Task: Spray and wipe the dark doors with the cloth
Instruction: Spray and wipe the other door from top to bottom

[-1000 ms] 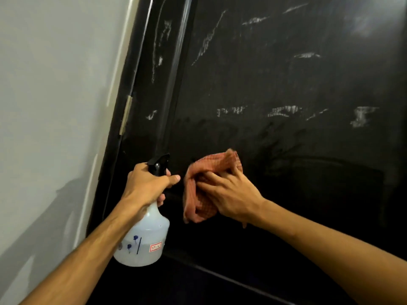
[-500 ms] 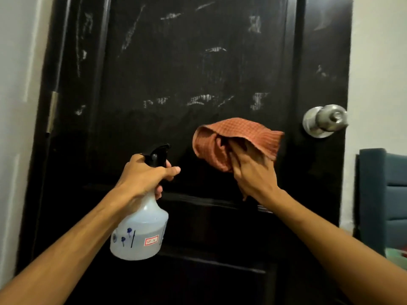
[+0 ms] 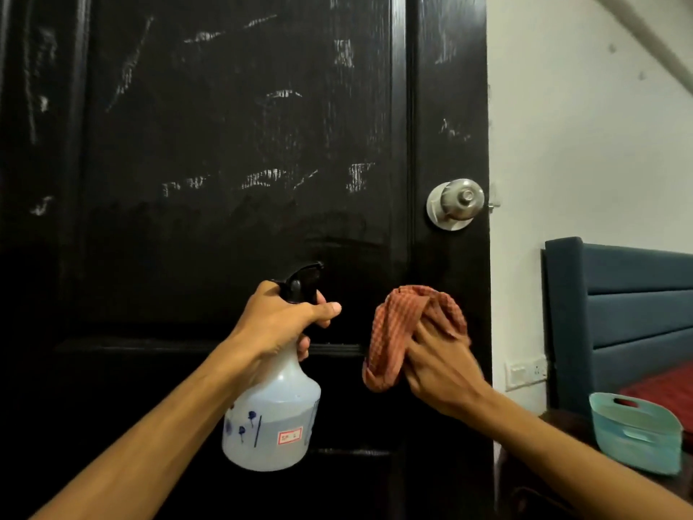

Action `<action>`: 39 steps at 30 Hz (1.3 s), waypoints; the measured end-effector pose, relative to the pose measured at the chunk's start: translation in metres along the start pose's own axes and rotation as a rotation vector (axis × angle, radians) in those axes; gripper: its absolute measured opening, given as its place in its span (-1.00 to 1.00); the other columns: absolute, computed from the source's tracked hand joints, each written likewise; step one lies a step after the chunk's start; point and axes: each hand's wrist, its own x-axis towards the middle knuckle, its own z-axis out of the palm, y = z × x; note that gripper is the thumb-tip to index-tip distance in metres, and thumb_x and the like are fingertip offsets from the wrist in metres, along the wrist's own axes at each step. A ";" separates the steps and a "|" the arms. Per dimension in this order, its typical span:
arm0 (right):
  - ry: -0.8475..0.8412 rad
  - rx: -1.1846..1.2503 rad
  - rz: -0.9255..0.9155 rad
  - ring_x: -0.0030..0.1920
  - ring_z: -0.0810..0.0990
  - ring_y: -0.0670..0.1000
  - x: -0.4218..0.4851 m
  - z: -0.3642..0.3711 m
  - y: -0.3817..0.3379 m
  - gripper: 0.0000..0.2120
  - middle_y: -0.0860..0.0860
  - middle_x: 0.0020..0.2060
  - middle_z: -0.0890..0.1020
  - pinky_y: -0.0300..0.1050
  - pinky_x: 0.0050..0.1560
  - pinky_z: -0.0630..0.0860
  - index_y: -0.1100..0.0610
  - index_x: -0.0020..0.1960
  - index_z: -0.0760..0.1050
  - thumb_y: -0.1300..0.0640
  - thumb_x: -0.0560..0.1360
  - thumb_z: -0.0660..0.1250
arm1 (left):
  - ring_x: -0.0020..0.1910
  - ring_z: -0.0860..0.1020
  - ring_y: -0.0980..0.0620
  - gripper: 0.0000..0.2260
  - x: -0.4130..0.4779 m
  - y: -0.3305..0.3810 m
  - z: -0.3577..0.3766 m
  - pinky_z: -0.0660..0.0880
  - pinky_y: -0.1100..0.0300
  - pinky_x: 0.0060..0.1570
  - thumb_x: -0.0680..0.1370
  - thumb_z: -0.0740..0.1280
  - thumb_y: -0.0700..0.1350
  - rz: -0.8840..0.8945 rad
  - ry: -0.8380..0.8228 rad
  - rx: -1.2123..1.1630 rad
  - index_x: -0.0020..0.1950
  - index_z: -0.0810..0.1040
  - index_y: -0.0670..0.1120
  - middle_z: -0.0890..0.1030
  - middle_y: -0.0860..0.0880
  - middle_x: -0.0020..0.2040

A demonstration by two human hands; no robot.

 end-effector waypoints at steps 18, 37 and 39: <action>0.151 0.033 -0.030 0.27 0.52 0.29 0.094 0.022 -0.024 -0.56 0.15 0.23 0.61 0.38 0.31 0.41 0.09 0.23 0.62 -0.04 0.44 0.23 | -0.55 0.43 0.03 -0.87 0.048 -0.002 -0.011 0.44 0.18 -0.42 0.46 0.57 -0.16 0.028 0.113 -0.031 -0.13 0.66 -0.14 0.70 -0.17 -0.20; 0.198 -0.001 -0.275 0.32 0.43 0.26 0.272 0.050 -0.142 -0.55 0.11 0.40 0.46 0.30 0.23 0.37 -0.05 0.35 0.47 -0.09 0.50 0.19 | -0.61 0.40 0.07 -0.90 0.095 0.020 -0.191 0.41 0.23 -0.52 0.49 0.52 -0.24 0.076 0.440 0.114 -0.16 0.64 -0.22 0.63 -0.15 -0.30; 0.236 0.115 -0.206 0.19 0.54 0.23 0.298 0.044 -0.146 -0.68 0.10 0.25 0.57 0.18 0.10 0.49 -0.02 0.25 0.55 -0.04 0.54 0.24 | -0.63 0.41 0.10 -0.88 0.099 0.024 -0.215 0.41 0.24 -0.53 0.48 0.54 -0.24 0.071 0.477 0.126 -0.18 0.63 -0.19 0.62 -0.13 -0.33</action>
